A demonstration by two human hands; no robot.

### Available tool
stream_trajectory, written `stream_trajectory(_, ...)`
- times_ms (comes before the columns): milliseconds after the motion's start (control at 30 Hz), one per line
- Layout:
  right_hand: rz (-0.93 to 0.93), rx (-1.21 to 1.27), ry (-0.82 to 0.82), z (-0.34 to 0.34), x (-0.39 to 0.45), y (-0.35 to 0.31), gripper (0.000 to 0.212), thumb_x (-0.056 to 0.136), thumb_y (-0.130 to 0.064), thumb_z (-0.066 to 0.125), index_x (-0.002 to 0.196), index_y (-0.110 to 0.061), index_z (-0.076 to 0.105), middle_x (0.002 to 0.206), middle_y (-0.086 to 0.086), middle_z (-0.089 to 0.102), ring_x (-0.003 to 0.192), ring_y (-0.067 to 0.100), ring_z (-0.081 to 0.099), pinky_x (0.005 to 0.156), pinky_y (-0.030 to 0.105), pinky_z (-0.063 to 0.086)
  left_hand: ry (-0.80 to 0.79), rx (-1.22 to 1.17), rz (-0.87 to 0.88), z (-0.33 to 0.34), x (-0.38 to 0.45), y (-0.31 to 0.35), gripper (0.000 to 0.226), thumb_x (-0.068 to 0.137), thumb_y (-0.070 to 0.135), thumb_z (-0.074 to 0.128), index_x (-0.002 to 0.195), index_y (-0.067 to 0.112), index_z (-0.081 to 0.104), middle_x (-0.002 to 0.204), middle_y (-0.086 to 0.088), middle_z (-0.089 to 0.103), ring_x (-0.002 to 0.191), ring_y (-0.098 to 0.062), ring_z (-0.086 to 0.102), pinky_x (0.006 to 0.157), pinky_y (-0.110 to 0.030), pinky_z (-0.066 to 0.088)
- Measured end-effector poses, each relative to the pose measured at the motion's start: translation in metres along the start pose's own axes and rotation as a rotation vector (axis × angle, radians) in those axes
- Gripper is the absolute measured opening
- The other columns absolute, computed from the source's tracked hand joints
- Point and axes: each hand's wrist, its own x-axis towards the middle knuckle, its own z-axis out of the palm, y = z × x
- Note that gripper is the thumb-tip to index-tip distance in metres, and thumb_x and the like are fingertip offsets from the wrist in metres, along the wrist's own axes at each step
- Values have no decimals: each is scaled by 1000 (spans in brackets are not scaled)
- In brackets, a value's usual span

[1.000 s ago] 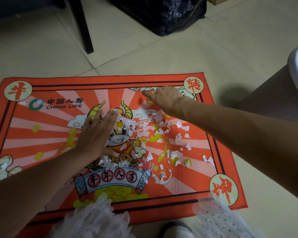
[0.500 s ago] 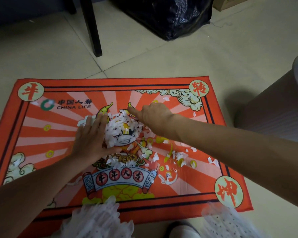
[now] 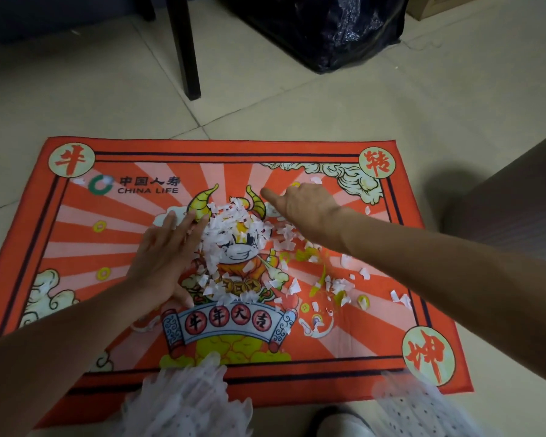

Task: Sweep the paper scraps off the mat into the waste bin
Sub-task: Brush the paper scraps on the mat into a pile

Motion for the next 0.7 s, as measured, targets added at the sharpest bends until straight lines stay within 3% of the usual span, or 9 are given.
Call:
stream_trajectory(67, -44, 20, 14, -7, 0, -14, 92, 86, 6, 55, 154, -17, -3, 78, 3, 38, 70, 18, 45, 58, 27, 38, -6, 24, 19, -1, 3, 2, 160, 42, 63, 83, 143, 27, -36, 154, -1, -36, 144, -29, -28, 118, -50, -5)
stream_trajectory(167, -84, 62, 32, -18, -2, -36, 91, 88, 2, 57, 154, -17, -3, 94, 7, 45, 71, 20, 45, 56, 27, 37, 18, 25, 37, -4, 7, 10, 159, 48, 58, 86, 139, 30, -41, 151, 2, -41, 143, -30, -30, 119, -51, -5)
stream_trajectory(300, -132, 69, 80, -19, -2, -50, 88, 88, -5, 60, 153, -14, 1, 115, 9, 55, 98, 26, 58, 64, 29, 38, -3, 82, 37, -8, 14, 21, 153, 58, 53, 86, 126, 28, -49, 147, 2, -46, 143, -32, -33, 120, -52, -6)
stream_trajectory(400, -101, 65, 79, -25, -4, -38, 91, 87, -3, 60, 153, -15, -1, 110, 9, 55, 94, 25, 57, 63, 28, 38, -21, 81, 26, -10, 16, 21, 157, 54, 56, 86, 132, 31, -48, 145, 4, -48, 142, -30, -34, 120, -52, -6)
stream_trajectory(500, -7, 71, 65, -31, -5, -19, 95, 84, 4, 60, 153, -17, -1, 81, 6, 42, 70, 20, 44, 58, 28, 35, -9, 72, 31, -10, 16, 19, 158, 52, 57, 87, 139, 32, -41, 148, 5, -46, 142, -29, -35, 120, -52, -6)
stream_trajectory(567, 68, 71, 70, -33, -3, -2, 96, 82, 8, 59, 153, -18, 1, 76, 5, 36, 63, 19, 41, 53, 28, 34, -2, 61, 28, -9, 15, 20, 157, 53, 56, 87, 139, 33, -42, 149, 5, -45, 142, -29, -35, 120, -51, -6)
stream_trajectory(633, 131, 73, 87, -31, 1, 20, 91, 84, 7, 58, 153, -18, 5, 89, 8, 47, 75, 24, 53, 57, 28, 36, 7, 50, 18, -9, 15, 22, 155, 56, 53, 87, 138, 34, -43, 151, 5, -43, 142, -29, -34, 120, -51, -6)
stream_trajectory(700, 207, 77, 82, -26, 5, 41, 86, 86, 4, 58, 153, -18, 9, 114, 14, 53, 103, 33, 57, 66, 32, 37, 20, 39, 21, -9, 17, 25, 154, 58, 50, 88, 138, 35, -43, 153, 6, -40, 143, -29, -33, 120, -51, -7)
